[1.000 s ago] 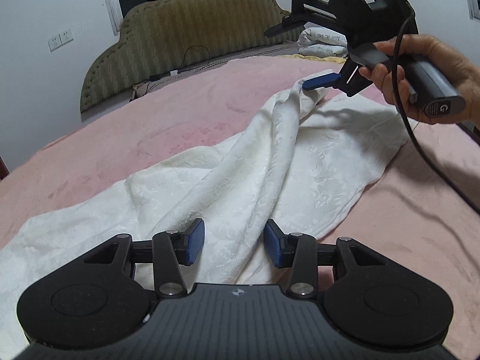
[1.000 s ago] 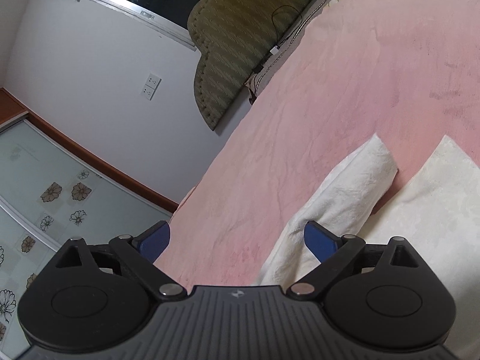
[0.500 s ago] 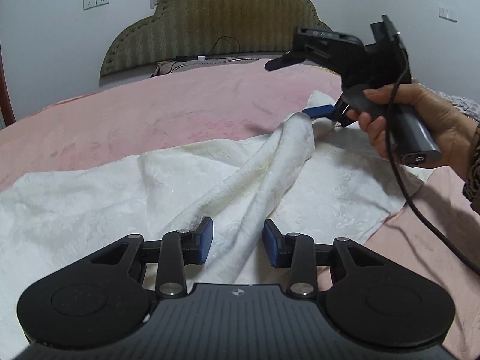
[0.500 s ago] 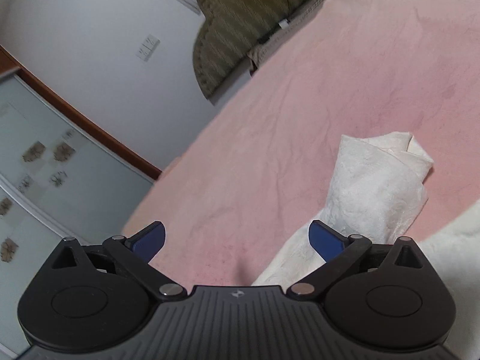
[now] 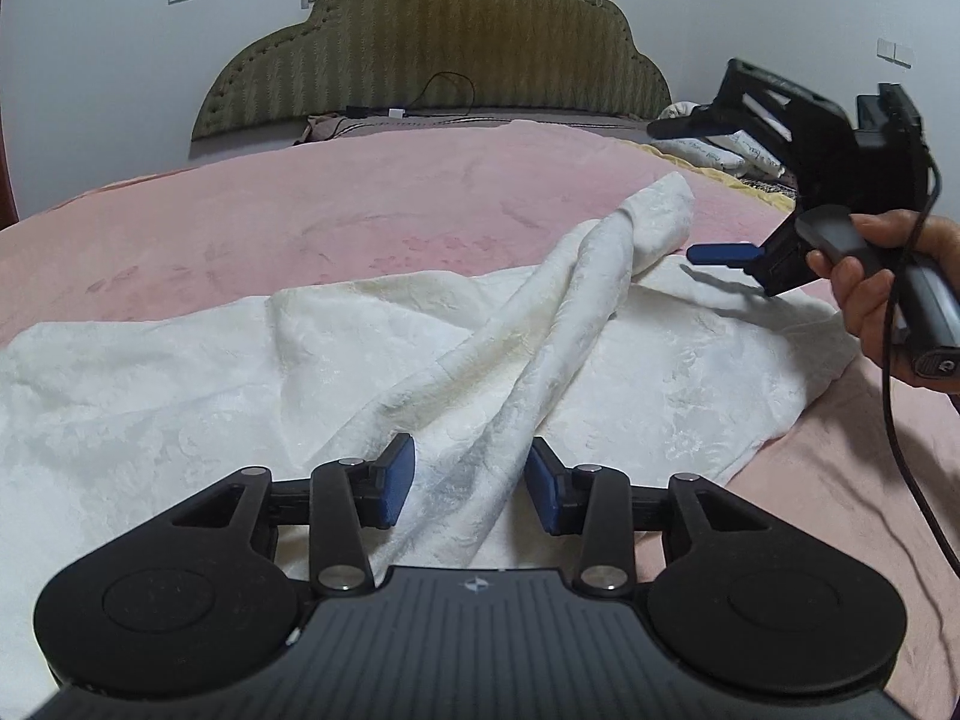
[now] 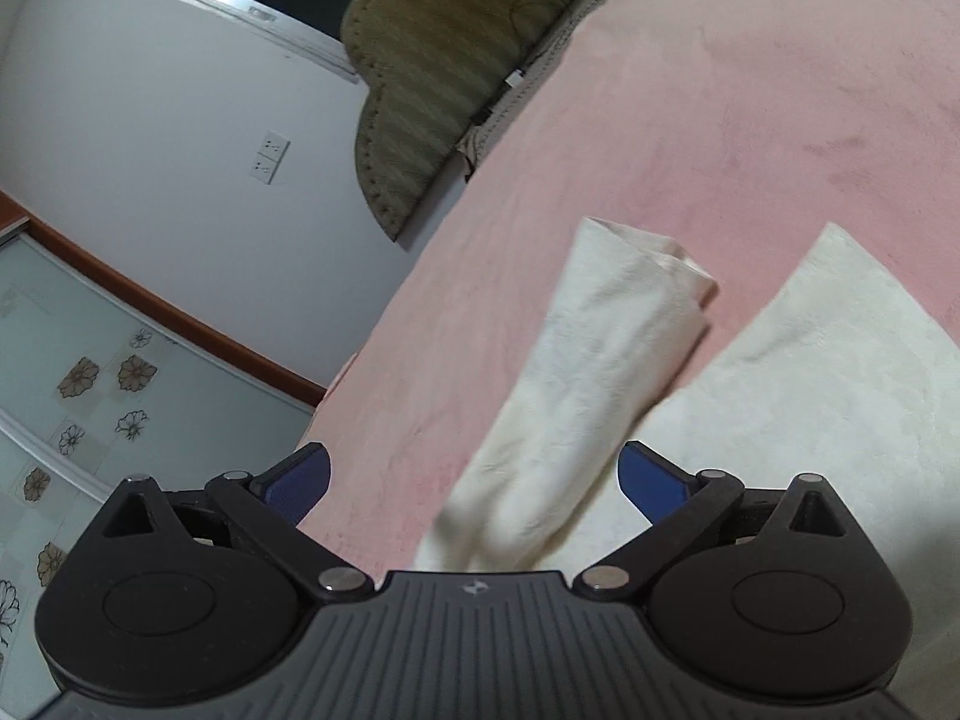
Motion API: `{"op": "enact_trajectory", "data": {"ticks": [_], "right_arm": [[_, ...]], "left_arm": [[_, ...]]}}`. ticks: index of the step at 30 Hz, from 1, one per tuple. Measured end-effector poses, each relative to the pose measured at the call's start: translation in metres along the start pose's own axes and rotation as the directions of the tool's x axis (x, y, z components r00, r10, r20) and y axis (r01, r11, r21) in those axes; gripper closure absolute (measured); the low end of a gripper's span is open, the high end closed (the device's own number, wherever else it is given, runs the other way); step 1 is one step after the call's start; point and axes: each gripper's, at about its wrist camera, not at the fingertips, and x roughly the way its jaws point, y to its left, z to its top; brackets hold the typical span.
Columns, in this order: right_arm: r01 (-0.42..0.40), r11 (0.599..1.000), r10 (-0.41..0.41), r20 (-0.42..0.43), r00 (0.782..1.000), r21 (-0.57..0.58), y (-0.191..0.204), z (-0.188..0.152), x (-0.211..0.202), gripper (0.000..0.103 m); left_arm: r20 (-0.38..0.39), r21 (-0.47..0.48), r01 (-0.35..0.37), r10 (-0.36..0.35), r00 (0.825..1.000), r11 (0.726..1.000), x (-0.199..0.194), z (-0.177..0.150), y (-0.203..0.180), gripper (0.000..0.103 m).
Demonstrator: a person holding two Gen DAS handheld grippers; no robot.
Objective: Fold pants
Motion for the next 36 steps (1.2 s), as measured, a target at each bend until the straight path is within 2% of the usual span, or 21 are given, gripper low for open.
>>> {"op": "enact_trajectory", "data": {"ticks": [11, 13, 16, 18, 21, 25, 31, 33, 36], "right_arm": [[-0.056, 0.998, 0.054, -0.06, 0.997, -0.03, 0.022, 0.026, 0.078, 0.0], [-0.061, 0.998, 0.06, -0.032, 0.998, -0.028, 0.024, 0.028, 0.072, 0.0], [-0.116, 0.993, 0.117, 0.034, 0.993, -0.022, 0.018, 0.028, 0.05, 0.0], [-0.111, 0.994, 0.111, 0.041, 0.993, -0.014, 0.013, 0.025, 0.036, 0.0], [-0.1, 0.995, 0.1, 0.001, 0.995, 0.022, 0.003, 0.017, 0.029, 0.0], [-0.222, 0.969, 0.229, -0.056, 0.972, 0.111, -0.007, 0.002, 0.033, 0.0], [-0.256, 0.959, 0.272, -0.139, 0.952, 0.125, 0.002, -0.012, 0.052, 0.0], [-0.27, 0.954, 0.284, -0.116, 0.952, 0.129, 0.004, -0.009, 0.053, 0.0], [-0.249, 0.963, 0.253, -0.028, 0.967, 0.105, 0.004, 0.003, 0.052, 0.0]], "left_arm": [[0.0, -0.009, 0.044, -0.044, 0.999, 0.999, 0.004, 0.001, 0.003, 0.041], [0.001, -0.015, 0.048, -0.048, 0.999, 0.999, 0.004, 0.0, 0.003, 0.041], [0.002, -0.018, 0.05, -0.05, 0.999, 0.999, 0.004, 0.001, 0.003, 0.041], [0.002, -0.019, 0.05, -0.05, 0.999, 0.999, 0.004, 0.001, 0.002, 0.041], [0.002, -0.018, 0.05, -0.05, 0.999, 0.999, 0.004, 0.001, 0.003, 0.041], [0.001, -0.017, 0.05, -0.05, 0.999, 0.999, 0.004, 0.001, 0.003, 0.04], [0.001, -0.018, 0.05, -0.05, 0.999, 0.999, 0.004, 0.001, 0.002, 0.039], [0.001, -0.018, 0.049, -0.049, 0.999, 0.999, 0.004, 0.001, 0.002, 0.039], [0.001, -0.013, 0.047, -0.047, 0.999, 0.999, 0.004, 0.002, 0.001, 0.038]]}}
